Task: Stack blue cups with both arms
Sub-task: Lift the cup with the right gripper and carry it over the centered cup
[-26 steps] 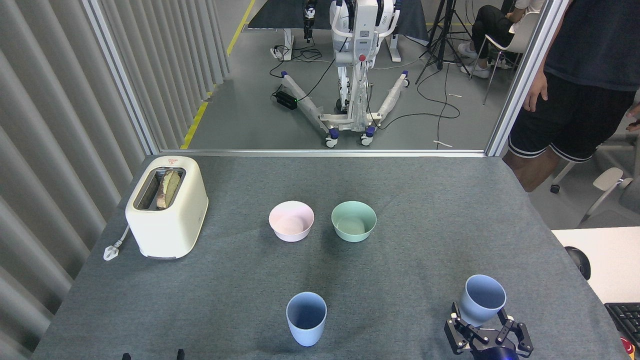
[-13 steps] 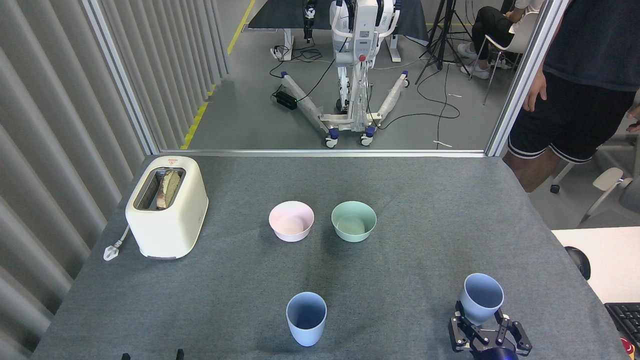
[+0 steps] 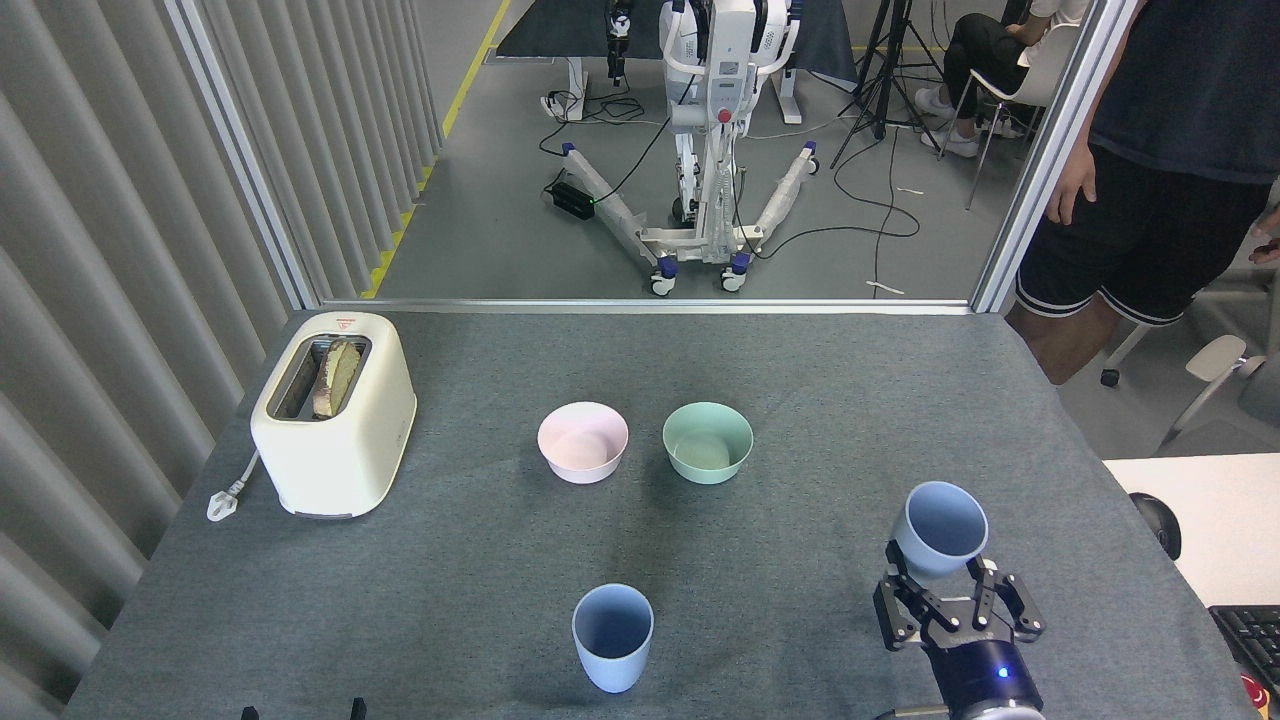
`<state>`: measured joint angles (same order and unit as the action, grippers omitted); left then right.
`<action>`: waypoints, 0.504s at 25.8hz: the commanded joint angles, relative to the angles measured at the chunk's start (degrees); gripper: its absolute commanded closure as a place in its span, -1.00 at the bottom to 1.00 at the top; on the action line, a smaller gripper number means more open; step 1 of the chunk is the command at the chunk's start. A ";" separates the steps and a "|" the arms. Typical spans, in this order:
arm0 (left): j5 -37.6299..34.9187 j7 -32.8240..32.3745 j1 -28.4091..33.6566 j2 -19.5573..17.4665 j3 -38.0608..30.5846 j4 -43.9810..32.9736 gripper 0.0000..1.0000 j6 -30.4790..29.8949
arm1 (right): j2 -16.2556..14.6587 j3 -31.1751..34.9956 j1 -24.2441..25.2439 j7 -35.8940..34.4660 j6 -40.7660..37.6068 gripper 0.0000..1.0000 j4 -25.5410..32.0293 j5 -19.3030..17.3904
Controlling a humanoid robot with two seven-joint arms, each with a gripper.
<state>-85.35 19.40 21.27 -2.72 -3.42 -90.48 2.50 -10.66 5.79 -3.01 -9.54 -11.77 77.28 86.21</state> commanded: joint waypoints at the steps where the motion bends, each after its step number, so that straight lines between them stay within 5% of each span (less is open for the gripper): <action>1: 0.01 0.02 0.00 0.09 0.08 0.04 -1.00 -0.03 | 1.08 -8.51 -4.29 2.77 -1.50 -0.04 1.47 0.28; 6: 0.01 0.02 -0.09 0.18 0.43 0.92 -1.00 -0.03 | 5.83 -19.94 -6.49 3.65 -1.15 -0.04 1.73 2.82; 9: 0.01 0.02 -0.09 0.18 0.43 1.09 -1.00 -0.03 | 8.02 -26.79 -5.26 3.92 -1.15 -0.05 2.17 7.39; 13: 0.01 0.02 -0.09 0.18 0.34 1.18 -1.00 -0.03 | 9.61 -31.46 -2.44 4.00 -1.15 -0.05 3.84 8.54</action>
<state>-85.34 19.42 21.18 -2.55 -3.05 -89.42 2.42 -2.34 -21.96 -7.17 -5.53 -12.97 79.87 93.47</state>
